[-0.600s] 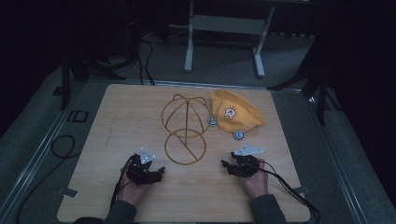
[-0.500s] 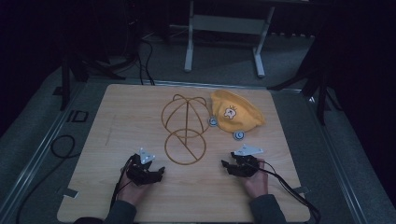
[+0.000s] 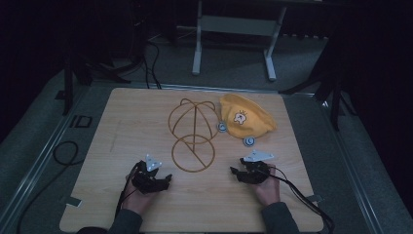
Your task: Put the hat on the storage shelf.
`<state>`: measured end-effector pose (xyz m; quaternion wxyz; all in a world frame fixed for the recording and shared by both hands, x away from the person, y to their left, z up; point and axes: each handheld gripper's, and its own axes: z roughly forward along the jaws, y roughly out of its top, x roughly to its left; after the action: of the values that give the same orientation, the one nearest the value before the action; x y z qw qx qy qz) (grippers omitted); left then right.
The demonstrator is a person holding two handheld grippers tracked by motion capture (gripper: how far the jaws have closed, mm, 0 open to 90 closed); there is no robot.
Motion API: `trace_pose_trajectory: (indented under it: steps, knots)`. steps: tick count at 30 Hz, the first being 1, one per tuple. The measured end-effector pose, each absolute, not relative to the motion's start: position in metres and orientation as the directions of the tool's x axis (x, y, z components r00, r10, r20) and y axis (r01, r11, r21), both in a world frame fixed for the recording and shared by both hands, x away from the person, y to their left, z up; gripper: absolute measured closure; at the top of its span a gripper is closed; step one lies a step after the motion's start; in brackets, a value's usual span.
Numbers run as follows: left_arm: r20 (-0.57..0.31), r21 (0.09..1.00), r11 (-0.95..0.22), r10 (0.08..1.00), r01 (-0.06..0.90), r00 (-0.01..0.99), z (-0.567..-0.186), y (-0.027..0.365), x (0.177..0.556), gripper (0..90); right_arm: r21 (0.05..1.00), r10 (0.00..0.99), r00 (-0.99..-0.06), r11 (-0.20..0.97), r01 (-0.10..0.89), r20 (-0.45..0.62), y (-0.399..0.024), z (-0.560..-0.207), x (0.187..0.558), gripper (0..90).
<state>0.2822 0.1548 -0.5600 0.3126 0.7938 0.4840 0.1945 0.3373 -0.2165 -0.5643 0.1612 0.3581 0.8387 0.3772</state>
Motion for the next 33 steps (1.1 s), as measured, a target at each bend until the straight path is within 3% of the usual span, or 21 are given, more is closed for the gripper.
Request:
trace_pose_trajectory:
  steps: [11,21,33]
  knots:
    - [0.006,0.683,-0.337,0.89,0.648,0.456,-0.56,0.155,0.283,27.4,0.685,0.706,-0.706,0.539,0.491,-0.05,-0.216,-0.553,0.354,49.2]
    - [0.005,0.684,-0.334,0.891,0.648,0.454,-0.56,0.154,0.283,27.4,0.681,0.756,-0.64,0.541,0.493,-0.137,-0.23,-0.538,0.383,61.7]
    - [0.004,0.684,-0.335,0.89,0.648,0.456,-0.56,0.155,0.283,27.4,0.652,0.766,-0.6,0.579,0.49,-0.229,-0.227,-0.537,0.42,63.2]
